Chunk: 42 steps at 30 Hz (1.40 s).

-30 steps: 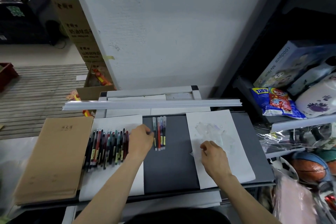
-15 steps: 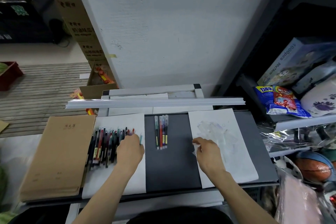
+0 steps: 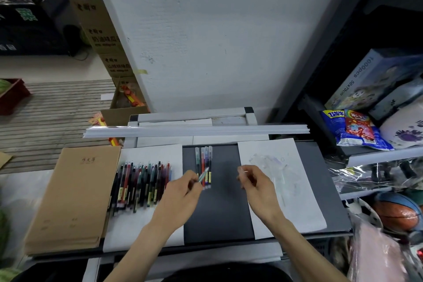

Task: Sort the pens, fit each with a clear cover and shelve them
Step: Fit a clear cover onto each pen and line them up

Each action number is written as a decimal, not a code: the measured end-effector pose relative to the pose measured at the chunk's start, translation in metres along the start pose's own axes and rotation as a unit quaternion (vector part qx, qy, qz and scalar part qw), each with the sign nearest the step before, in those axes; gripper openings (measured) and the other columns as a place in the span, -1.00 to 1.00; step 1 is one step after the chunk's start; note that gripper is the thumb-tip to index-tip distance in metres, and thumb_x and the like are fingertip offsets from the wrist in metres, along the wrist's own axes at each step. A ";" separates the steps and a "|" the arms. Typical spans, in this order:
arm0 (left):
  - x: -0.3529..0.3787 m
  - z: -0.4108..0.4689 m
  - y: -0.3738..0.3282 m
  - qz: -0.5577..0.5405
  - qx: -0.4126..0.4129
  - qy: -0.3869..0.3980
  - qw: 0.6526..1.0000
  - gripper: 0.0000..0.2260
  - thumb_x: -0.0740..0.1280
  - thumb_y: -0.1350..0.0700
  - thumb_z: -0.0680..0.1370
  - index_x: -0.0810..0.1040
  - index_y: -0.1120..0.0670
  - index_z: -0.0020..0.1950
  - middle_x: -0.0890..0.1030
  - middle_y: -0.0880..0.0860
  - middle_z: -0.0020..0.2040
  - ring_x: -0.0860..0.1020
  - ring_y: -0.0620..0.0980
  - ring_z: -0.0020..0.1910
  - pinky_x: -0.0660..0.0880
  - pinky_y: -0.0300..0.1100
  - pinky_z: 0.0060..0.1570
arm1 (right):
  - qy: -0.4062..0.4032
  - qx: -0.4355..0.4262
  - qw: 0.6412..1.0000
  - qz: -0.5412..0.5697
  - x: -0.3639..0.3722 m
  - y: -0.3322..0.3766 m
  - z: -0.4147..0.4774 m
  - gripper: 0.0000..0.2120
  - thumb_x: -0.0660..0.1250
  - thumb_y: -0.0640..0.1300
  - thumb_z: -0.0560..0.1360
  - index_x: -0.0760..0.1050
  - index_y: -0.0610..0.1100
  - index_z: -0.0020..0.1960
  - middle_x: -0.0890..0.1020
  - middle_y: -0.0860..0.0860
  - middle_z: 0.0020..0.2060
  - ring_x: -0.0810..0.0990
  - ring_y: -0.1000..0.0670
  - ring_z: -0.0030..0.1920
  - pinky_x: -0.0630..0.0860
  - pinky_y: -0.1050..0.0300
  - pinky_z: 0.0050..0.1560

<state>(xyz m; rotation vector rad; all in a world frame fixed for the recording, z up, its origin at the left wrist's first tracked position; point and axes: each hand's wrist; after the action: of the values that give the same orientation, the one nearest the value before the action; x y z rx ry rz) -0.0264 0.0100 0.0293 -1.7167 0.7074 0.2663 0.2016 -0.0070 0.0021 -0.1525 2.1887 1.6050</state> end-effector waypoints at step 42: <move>0.018 -0.034 -0.047 -0.407 -0.084 0.084 0.905 -0.72 0.33 0.06 0.66 0.68 0.18 -0.15 0.25 0.05 -0.39 0.10 -0.06 -0.49 0.07 -0.31 -0.53 | 0.217 0.014 0.911 0.351 -0.002 0.068 -0.024 -0.73 0.30 -0.14 0.62 0.58 -0.34 -0.10 0.55 -0.26 -0.19 0.47 -0.13 -0.28 0.50 0.06 -0.13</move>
<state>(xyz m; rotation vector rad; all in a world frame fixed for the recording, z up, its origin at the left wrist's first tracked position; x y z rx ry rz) 0.0088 -0.0222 0.0662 -2.0642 0.0358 -0.4211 0.1745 -0.0070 0.0688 0.3725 2.8174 2.0552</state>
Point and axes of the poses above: each hand's wrist, its own z-axis towards the middle knuckle, its own x-axis out of the palm, y = z × x
